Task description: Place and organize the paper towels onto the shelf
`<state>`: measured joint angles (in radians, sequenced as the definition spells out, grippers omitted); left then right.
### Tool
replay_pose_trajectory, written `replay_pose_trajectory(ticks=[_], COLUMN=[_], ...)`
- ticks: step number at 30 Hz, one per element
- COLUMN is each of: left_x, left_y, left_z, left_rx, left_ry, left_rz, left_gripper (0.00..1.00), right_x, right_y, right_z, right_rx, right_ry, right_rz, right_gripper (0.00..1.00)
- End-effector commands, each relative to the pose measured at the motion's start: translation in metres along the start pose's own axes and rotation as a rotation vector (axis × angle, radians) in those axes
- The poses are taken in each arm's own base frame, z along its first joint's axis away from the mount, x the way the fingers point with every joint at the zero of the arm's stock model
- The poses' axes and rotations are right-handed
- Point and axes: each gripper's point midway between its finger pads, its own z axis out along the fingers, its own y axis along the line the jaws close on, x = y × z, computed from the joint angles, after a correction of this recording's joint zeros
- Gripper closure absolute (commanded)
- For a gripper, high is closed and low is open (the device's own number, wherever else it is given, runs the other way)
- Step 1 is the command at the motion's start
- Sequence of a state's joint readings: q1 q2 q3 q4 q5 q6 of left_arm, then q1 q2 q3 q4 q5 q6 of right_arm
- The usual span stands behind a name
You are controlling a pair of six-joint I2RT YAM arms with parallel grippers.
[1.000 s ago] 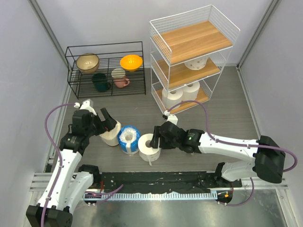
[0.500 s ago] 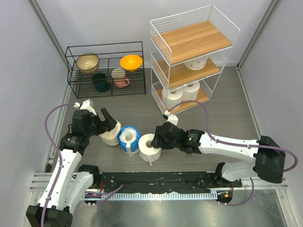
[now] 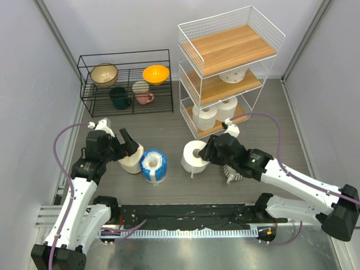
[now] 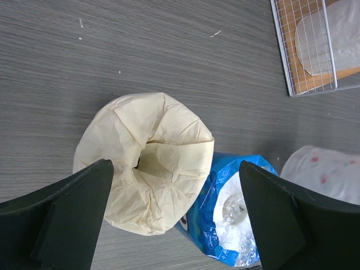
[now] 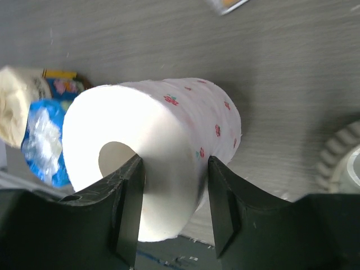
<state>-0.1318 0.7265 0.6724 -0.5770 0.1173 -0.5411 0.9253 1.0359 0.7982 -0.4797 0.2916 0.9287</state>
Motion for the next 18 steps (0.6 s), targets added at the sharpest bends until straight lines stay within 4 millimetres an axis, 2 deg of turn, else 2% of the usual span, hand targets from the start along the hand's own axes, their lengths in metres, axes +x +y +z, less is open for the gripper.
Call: replay_pose_trajectory(ticks=[1,4,8,9,11,12,14,17,18], left_x=[-0.006,-0.005,-0.005,-0.005,-0.005,-0.004,-0.005,-0.005,-0.005], left_y=[-0.008,-0.007,-0.008,-0.008,-0.008,-0.008,-0.008,-0.008,-0.008], left_z=[0.000,0.000,0.001,0.000,0.001,0.000,0.000,0.000,0.000], left_rx=[0.035,0.035,0.039,0.036,0.037,0.038,0.037,0.038,0.039], left_ry=[-0.021,-0.020,-0.017,-0.019,-0.018,-0.016,-0.020,-0.019,-0.017], left_rz=[0.014,0.014,0.014,0.013,0.014,0.014,0.014,0.013,0.013], left_gripper=[0.00,0.00,0.00,0.00,0.00,0.00,0.00,0.00,0.00], right_x=[-0.055,-0.088,-0.135,-0.151,-0.168,-0.182,-0.196,-0.223,-0.226], right_y=[-0.021,-0.033,-0.030,-0.022,-0.021,-0.013,-0.011,-0.002,-0.001], right_z=[-0.020,-0.032,-0.053,-0.062,-0.065,-0.075,-0.080,-0.100,-0.102], right_rx=[0.054,0.087,0.112,0.100,0.121,0.106,0.117,0.100,0.100], right_ry=[-0.138,-0.205,-0.307,-0.341,-0.364,-0.395,-0.424,-0.493,-0.498], right_rz=[0.024,0.028,0.017,0.020,0.003,0.005,0.002,0.011,0.010], right_gripper=[0.50,0.50,0.50,0.50,0.51,0.51,0.51,0.51,0.51])
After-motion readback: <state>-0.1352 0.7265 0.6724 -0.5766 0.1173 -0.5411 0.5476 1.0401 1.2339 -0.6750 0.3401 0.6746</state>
